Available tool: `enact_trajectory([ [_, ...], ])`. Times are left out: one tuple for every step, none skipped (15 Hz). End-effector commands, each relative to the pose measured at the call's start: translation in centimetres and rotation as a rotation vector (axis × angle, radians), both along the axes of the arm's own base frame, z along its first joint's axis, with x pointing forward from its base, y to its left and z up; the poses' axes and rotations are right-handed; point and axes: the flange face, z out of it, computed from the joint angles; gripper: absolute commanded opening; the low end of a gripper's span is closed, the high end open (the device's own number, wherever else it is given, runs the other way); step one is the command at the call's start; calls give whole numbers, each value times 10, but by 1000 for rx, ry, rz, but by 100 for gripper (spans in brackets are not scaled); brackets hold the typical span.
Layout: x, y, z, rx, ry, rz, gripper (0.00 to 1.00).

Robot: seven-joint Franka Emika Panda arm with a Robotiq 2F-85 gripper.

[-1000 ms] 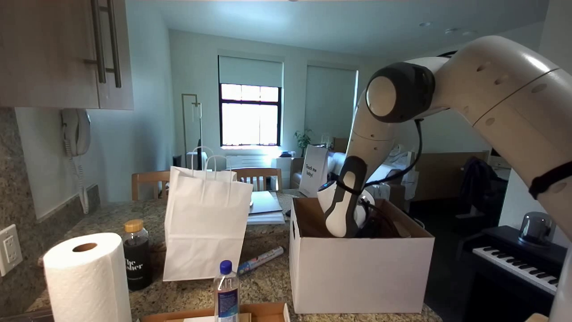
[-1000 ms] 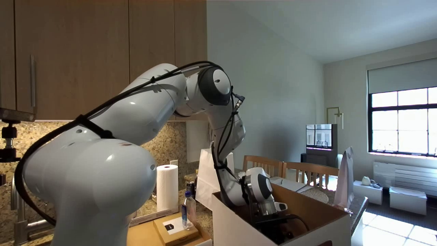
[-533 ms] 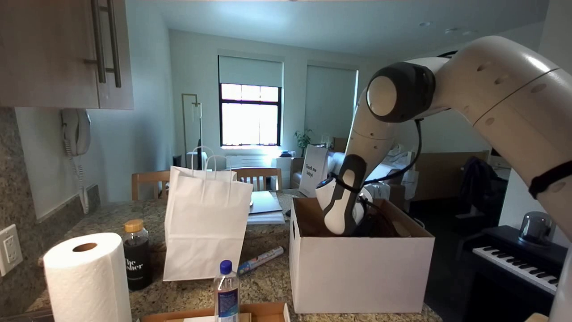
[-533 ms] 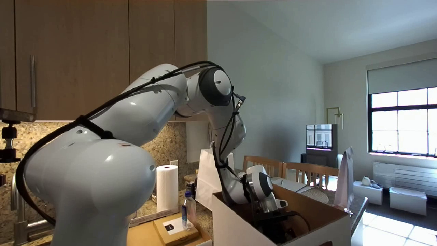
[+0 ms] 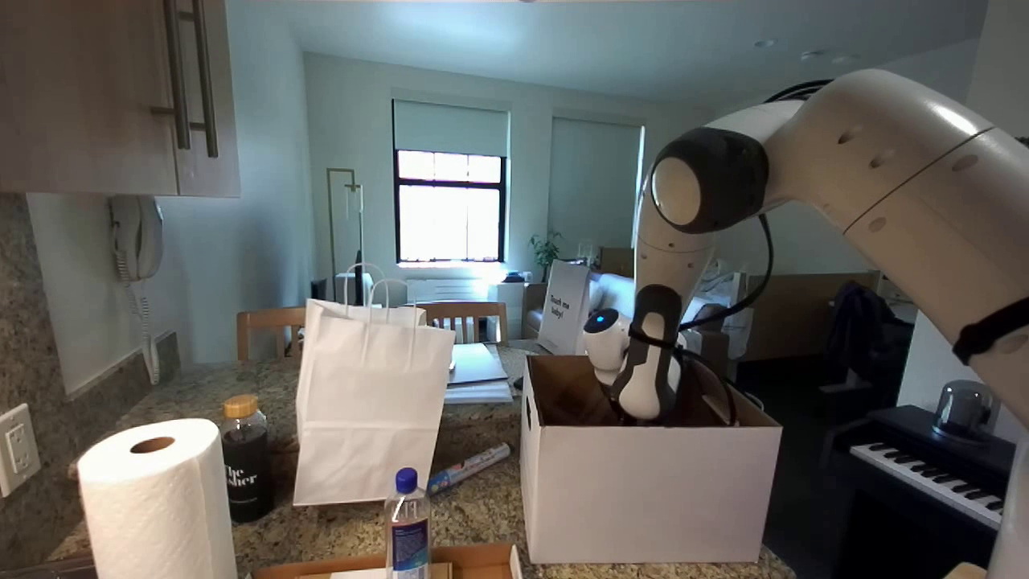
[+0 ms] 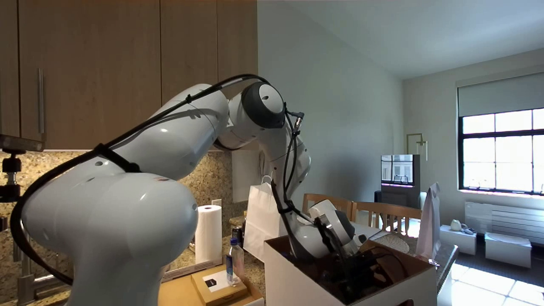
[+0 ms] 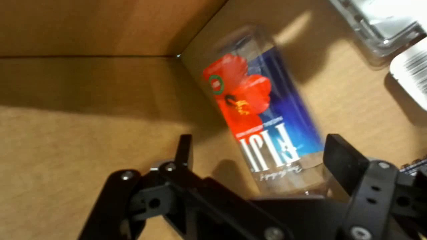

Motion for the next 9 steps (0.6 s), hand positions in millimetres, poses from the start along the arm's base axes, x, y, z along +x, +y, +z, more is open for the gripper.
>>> enact_trajectory([
  [4,-3,5,-3,-27,-7,100],
  [6,-5,8,-7,-43,-12,100],
  [7,-5,10,-10,-51,-16,100],
  [8,-4,11,-10,-53,-18,100],
  [8,-4,11,-9,-54,-18,100],
  [17,0,8,-6,-73,-9,100],
  [21,2,3,-11,-30,5,100],
  [27,5,-5,-7,-38,22,100],
  [32,9,-11,-1,-48,35,100],
])
